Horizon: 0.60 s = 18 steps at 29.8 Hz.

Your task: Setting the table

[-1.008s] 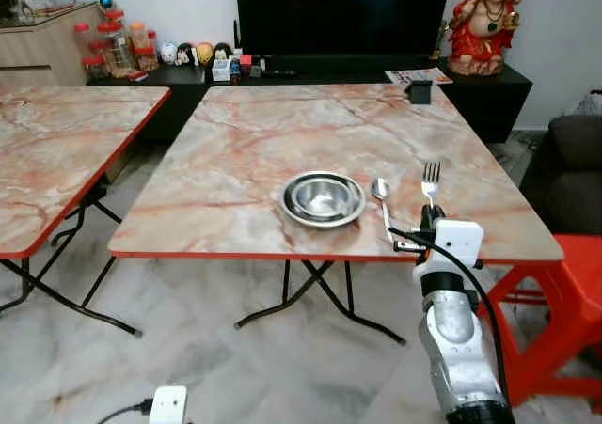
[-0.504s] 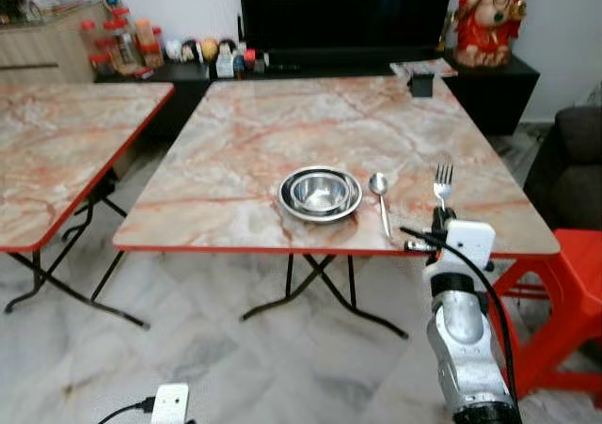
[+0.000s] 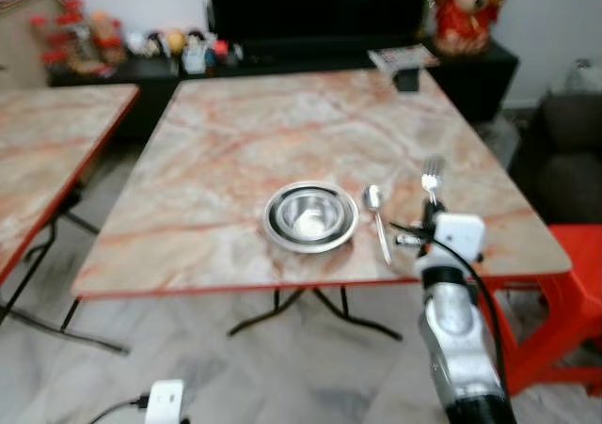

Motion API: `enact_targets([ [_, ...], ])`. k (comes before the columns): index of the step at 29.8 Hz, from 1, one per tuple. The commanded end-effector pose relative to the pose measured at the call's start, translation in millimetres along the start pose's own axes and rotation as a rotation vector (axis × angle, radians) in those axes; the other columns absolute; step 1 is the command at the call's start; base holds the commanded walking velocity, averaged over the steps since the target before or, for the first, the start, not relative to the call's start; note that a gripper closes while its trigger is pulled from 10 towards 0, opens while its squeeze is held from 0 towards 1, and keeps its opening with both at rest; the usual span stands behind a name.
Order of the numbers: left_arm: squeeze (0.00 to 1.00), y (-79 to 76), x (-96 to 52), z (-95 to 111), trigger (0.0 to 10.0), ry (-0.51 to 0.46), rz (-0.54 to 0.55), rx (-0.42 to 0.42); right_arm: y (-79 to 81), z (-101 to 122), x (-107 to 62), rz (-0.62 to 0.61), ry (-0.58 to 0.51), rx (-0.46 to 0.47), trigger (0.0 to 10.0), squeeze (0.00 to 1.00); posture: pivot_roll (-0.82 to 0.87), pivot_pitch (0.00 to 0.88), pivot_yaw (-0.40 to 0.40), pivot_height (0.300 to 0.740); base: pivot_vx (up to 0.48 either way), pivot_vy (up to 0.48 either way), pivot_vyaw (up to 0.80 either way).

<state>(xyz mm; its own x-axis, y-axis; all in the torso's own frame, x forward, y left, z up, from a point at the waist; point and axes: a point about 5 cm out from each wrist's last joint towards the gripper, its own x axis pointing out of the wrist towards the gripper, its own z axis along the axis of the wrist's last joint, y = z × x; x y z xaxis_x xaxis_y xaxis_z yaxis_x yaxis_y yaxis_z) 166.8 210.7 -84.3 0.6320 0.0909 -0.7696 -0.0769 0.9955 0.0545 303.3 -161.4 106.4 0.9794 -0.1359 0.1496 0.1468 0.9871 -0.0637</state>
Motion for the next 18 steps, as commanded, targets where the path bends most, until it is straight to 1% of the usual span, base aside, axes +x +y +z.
enact_targets([
  [1,0.00,-8.6,0.8,-0.6,10.0,0.009,-0.024,0.005,-8.6,-0.9,1.7,-0.019,0.009,-0.009,10.0,0.00,-0.06,0.000,0.026,0.740,0.405,0.000,0.00],
  [8,0.00,-9.2,0.3,-2.3,10.0,0.012,-0.025,0.000,-9.6,-0.8,2.5,-0.020,0.009,-0.008,10.0,0.00,-0.06,0.000,0.026,0.740,0.357,0.000,0.00],
  [14,0.00,-9.2,0.2,-2.0,10.0,0.004,-0.030,-0.015,-7.6,-2.5,0.9,-0.017,0.017,-0.002,10.0,0.00,-0.06,0.000,0.030,0.740,0.000,0.000,0.00],
  [18,0.00,-9.4,0.1,-2.6,10.0,0.008,-0.035,-0.015,-9.7,-6.7,-2.8,-0.014,0.037,-0.008,10.0,0.00,-0.07,0.000,0.031,0.740,0.000,0.000,0.00],
])
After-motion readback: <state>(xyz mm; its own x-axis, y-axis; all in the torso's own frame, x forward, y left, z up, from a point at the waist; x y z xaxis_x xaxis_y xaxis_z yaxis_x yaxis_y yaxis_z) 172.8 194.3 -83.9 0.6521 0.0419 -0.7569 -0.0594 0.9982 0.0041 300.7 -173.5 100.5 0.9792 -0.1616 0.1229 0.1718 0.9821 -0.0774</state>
